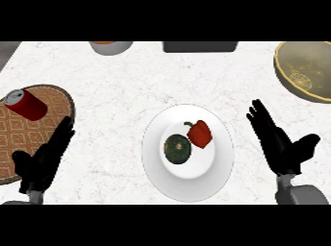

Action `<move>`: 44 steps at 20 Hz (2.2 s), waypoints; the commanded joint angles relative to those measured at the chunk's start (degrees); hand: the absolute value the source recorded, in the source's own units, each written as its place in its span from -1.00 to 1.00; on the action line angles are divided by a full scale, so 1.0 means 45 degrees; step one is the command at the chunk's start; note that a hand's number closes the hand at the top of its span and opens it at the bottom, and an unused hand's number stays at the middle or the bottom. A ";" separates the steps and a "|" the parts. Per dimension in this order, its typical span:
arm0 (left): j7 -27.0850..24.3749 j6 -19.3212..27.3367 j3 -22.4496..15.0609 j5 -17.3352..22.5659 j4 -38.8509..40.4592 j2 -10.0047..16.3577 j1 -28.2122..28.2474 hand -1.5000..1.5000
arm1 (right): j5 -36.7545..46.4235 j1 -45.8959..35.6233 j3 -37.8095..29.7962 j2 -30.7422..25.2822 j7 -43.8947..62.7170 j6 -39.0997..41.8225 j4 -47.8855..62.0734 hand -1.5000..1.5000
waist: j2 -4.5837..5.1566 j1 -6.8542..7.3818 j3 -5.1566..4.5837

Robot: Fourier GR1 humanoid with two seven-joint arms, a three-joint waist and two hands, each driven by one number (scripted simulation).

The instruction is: Pick the squash from the plate and place it in the bowl

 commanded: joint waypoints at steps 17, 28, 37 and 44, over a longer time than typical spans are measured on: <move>0.1929 -0.0377 -0.1375 0.0856 -0.2550 -0.1878 -0.1655 0.00 | 1.3134 0.0771 0.6694 0.0103 0.2991 -0.5166 -0.5246 -1.00 | 0.0265 -0.0272 -0.0367; 0.2349 -0.0397 -0.1265 0.0943 -0.2886 -0.1776 -0.1717 0.00 | 1.7591 -0.0847 0.7793 0.1646 1.2085 0.2262 -0.6779 -1.00 | 0.0285 -0.0091 -0.0383; 0.2787 -0.0580 -0.1265 0.0922 -0.3064 -0.1896 -0.2045 0.00 | 1.4656 -0.3527 0.7845 0.2472 1.7071 0.4072 -0.5404 -1.00 | 0.0415 0.0088 -0.0321; 0.2460 -0.0993 -0.1037 0.1084 -0.2948 -0.1770 -0.1621 0.00 | 1.3809 -0.4306 0.7145 0.2478 1.7665 0.4491 -0.3827 -1.00 | 0.0407 0.0047 -0.0326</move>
